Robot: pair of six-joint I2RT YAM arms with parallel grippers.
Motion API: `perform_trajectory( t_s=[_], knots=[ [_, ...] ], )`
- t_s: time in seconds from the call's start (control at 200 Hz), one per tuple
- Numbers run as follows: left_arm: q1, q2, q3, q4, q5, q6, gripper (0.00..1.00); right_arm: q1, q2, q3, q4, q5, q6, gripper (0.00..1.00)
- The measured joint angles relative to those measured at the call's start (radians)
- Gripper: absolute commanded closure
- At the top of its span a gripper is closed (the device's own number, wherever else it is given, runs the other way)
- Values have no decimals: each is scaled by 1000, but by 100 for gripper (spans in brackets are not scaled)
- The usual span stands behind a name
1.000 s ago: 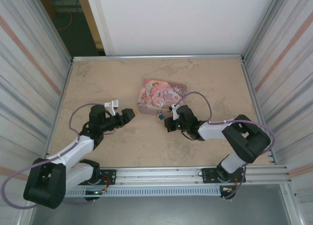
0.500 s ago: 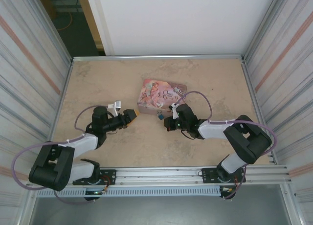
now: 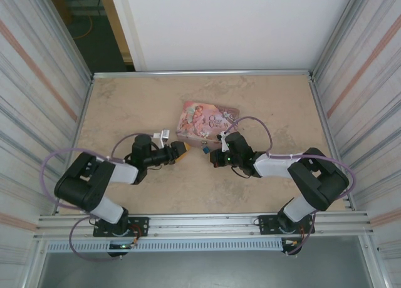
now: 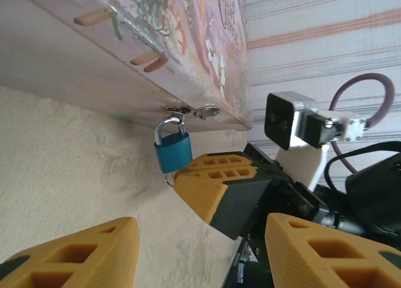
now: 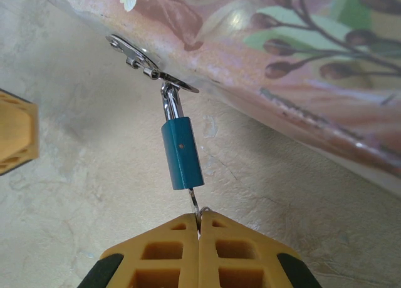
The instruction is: Unlock the padlock with the key
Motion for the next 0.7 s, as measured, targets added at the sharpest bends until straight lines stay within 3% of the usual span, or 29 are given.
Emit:
perform_trajectory(
  t_s=[0.316,0.696],
  knots=[
    [-80,209,38,219,-44,-80,47,-1,-2,14,-22,-29,56,100],
    [-132,337,60,352,-109,-137,49,-2,-2,21,-29,-53,124,100]
  ],
)
